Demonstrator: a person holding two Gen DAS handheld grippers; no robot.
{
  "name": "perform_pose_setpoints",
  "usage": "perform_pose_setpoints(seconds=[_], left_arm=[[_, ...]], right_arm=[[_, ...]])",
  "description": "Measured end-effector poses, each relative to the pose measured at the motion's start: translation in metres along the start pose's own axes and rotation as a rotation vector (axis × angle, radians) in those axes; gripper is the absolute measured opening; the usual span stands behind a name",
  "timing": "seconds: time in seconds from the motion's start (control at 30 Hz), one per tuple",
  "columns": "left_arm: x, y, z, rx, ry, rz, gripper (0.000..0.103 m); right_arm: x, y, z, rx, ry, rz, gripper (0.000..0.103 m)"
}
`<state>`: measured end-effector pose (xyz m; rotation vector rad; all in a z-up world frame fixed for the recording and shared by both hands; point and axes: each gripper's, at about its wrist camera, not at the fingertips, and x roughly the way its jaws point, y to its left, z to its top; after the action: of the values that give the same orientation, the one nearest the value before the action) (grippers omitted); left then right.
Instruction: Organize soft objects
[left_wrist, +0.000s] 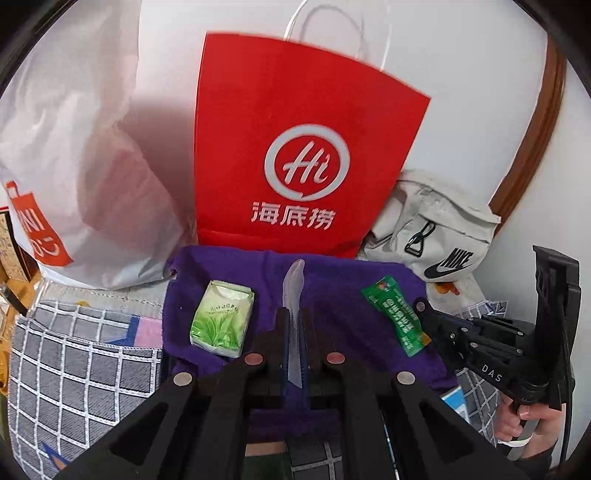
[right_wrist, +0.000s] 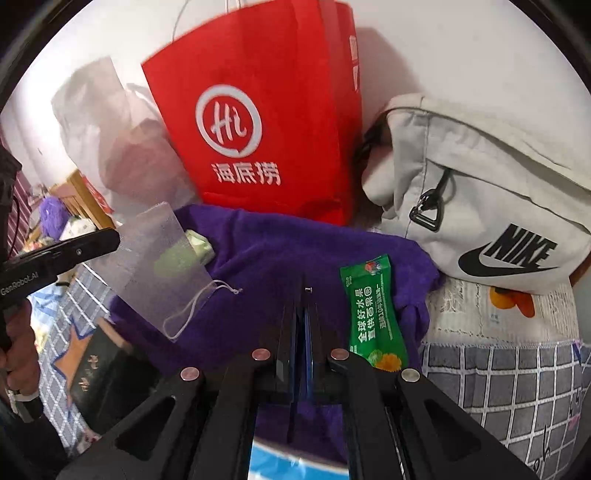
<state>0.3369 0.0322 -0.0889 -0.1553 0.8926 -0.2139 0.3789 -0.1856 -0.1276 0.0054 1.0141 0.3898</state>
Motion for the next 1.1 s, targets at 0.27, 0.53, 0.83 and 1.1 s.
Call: perform_pose_setpoints(seconds=[0.27, 0.53, 0.83, 1.1], left_arm=[[0.028, 0.012, -0.008, -0.011, 0.060, 0.031, 0.006], [0.044, 0.025, -0.013, -0.042, 0.100, 0.063, 0.006], [0.046, 0.034, -0.013, -0.061, 0.143, 0.112, 0.025], [0.030, 0.034, -0.013, -0.072, 0.157, 0.149, 0.038]], right_arm=[[0.030, -0.003, -0.004, -0.010, 0.064, 0.001, 0.004], [0.039, -0.009, -0.007, -0.002, 0.091, -0.005, 0.004], [0.046, -0.012, -0.007, 0.017, 0.134, 0.014, 0.008], [0.013, -0.009, -0.005, 0.011, 0.072, -0.014, 0.049]])
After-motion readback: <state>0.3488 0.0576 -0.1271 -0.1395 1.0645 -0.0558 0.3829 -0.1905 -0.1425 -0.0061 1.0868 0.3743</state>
